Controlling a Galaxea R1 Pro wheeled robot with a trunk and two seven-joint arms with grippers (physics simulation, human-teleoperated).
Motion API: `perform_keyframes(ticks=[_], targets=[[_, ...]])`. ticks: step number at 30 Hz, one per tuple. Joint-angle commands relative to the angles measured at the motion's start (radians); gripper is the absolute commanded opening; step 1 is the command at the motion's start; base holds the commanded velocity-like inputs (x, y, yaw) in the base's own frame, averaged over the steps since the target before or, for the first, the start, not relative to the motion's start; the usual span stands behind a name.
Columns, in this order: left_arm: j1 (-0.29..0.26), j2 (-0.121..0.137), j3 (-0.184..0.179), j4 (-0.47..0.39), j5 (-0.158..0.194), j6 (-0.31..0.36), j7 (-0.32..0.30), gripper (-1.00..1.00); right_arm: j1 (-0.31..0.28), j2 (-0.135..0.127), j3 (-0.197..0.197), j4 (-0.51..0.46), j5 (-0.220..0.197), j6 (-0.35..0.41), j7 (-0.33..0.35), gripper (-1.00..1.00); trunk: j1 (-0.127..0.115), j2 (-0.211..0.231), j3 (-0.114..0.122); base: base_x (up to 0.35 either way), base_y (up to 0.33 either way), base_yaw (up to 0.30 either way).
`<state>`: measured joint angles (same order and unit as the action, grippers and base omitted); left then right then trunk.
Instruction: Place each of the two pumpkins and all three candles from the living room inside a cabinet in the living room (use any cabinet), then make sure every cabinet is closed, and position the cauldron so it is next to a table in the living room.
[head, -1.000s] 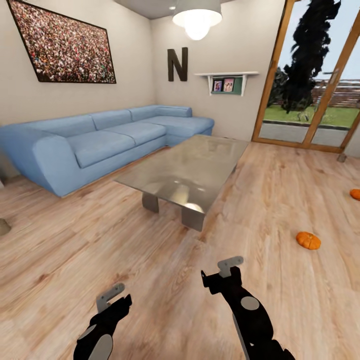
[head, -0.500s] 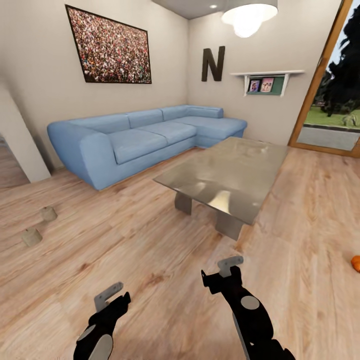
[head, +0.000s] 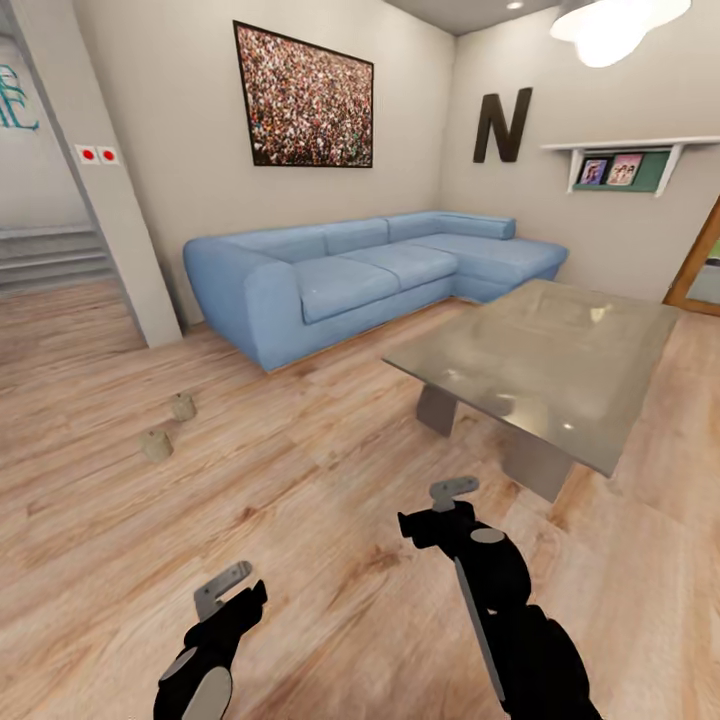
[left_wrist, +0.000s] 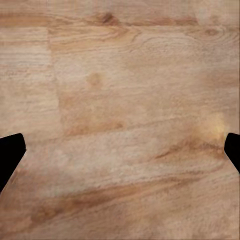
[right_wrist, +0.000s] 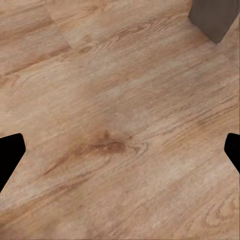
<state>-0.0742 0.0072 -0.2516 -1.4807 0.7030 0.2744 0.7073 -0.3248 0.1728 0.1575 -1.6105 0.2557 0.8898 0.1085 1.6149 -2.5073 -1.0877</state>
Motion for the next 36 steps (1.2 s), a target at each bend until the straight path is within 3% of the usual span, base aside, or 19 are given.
perform_keyframes(ticks=[1, 13, 16, 23, 25, 28, 36], targets=[[-0.001, 0.0, -0.002, 0.001, 0.004, 0.002, 0.007, 1.0, -0.004, 0.0, -0.002, -0.002, 0.01, 0.006, 0.01, 1.0, 0.0, 0.0, -0.001, 0.064, 0.322, 0.3], [-0.001, -0.001, 0.0, 0.012, 0.002, 0.0, 0.006, 1.0, -0.002, -0.008, -0.003, -0.004, 0.008, 0.009, 0.006, 1.0, 0.0, 0.0, -0.001, 0.078, 0.322, 0.3], [-0.001, 0.0, 0.002, 0.015, 0.003, 0.0, 0.001, 1.0, -0.04, 0.002, 0.014, -0.005, 0.006, 0.016, 0.004, 1.0, 0.0, 0.0, -0.001, 0.081, 0.321, 0.3], [-0.001, 0.01, 0.003, 0.016, 0.0, -0.001, 0.0, 1.0, -0.051, 0.002, 0.076, -0.005, 0.0, 0.018, 0.005, 1.0, 0.0, 0.0, -0.001, 0.168, 0.29, 0.3], [-0.001, 0.007, 0.004, 0.017, -0.002, -0.001, -0.003, 1.0, -0.095, 0.002, 0.088, -0.005, -0.003, 0.019, 0.005, 1.0, 0.0, 0.0, -0.001, 0.219, 0.255, 0.3], [-0.001, 0.005, 0.005, 0.022, -0.002, -0.001, -0.004, 1.0, -0.129, 0.002, 0.096, -0.005, -0.032, 0.019, 0.004, 1.0, 0.0, 0.0, -0.001, 0.223, 0.248, 0.3], [-0.001, 0.012, 0.004, 0.037, -0.002, -0.02, -0.002, 1.0, -0.119, 0.002, 0.098, -0.005, -0.055, 0.013, 0.003, 1.0, 0.0, 0.0, -0.001, 0.276, 0.165, 0.297]])
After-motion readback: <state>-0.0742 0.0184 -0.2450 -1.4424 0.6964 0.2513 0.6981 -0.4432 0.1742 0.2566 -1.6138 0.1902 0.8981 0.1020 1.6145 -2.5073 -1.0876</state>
